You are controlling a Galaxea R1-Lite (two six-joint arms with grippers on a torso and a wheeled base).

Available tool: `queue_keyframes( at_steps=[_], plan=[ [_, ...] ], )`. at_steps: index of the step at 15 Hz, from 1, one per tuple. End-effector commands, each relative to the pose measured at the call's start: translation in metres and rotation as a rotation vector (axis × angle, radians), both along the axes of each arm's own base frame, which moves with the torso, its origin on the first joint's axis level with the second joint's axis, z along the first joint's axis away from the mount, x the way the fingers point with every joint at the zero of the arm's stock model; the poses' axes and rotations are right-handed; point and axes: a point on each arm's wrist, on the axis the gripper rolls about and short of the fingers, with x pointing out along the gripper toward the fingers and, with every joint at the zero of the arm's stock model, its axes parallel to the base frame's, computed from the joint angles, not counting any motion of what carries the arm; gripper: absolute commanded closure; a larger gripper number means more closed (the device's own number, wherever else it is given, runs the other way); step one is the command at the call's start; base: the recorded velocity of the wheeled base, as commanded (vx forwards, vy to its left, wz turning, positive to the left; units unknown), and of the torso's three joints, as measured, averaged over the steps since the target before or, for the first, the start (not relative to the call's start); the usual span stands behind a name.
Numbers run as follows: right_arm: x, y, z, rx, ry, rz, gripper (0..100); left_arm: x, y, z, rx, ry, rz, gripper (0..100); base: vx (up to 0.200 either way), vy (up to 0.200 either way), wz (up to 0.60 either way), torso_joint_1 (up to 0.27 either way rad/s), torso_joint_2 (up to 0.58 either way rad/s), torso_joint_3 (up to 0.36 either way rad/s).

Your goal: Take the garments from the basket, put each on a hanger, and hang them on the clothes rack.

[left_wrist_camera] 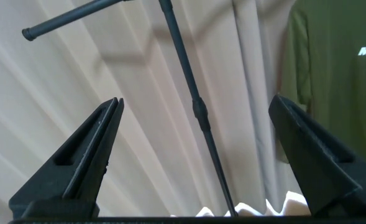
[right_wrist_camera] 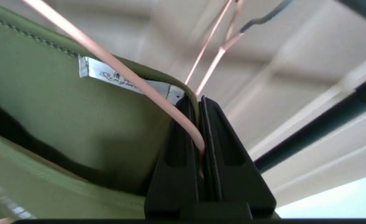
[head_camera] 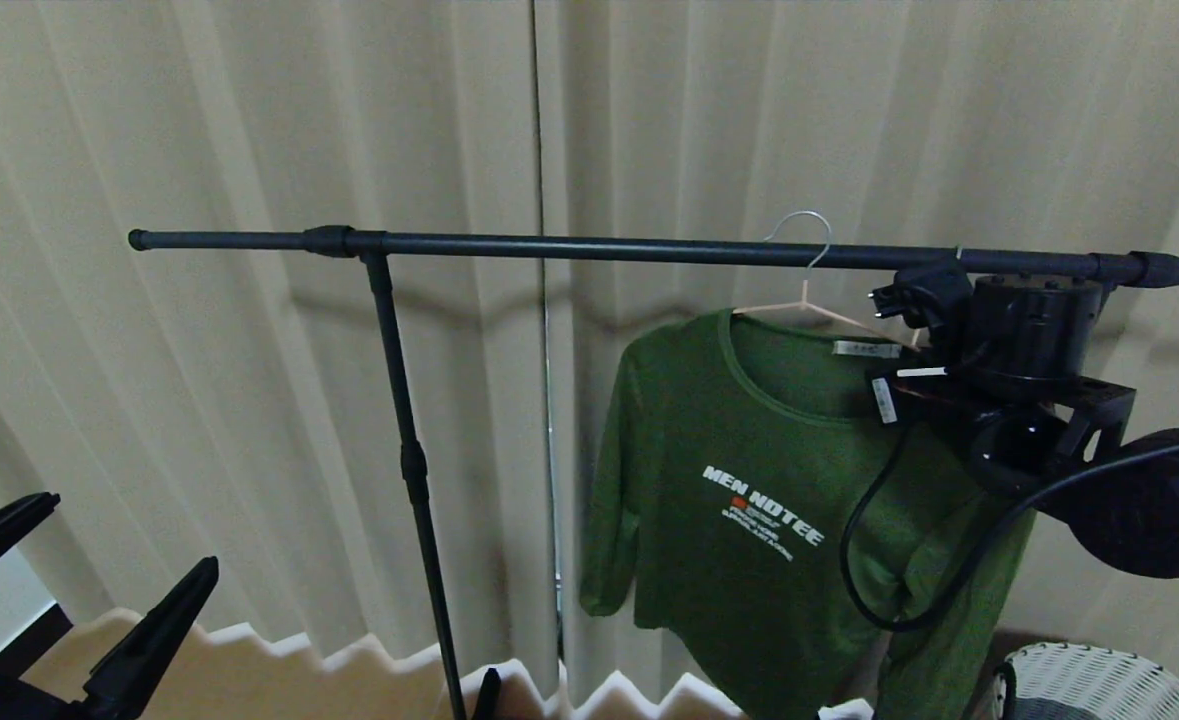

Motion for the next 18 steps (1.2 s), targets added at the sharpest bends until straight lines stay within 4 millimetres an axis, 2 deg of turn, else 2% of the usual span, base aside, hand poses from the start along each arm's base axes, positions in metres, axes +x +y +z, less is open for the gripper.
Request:
queue_keyframes(
  at_steps=[1,6,12,18],
  plan=[
    [0.004,0.002,-0.006,-0.007,0.016,0.003,100,-0.003,0.001,0.001,-0.005,-0.015,0.001,0,0.0,0.0,0.0,0.0,0.0,0.0],
    [0.004,0.01,-0.008,-0.01,0.021,0.022,100,-0.003,0.001,0.001,-0.006,-0.011,0.001,0,0.0,0.0,0.0,0.0,0.0,0.0],
    [0.017,0.015,-0.006,-0.021,0.002,-0.025,100,-0.003,0.001,0.001,-0.005,-0.01,0.002,0,0.0,0.0,0.0,0.0,0.0,0.0],
    [0.021,0.005,-0.002,-0.017,-0.015,-0.067,100,-0.003,0.001,0.001,-0.005,-0.009,0.002,0,0.0,0.0,0.0,0.0,0.0,0.0]
  ],
)
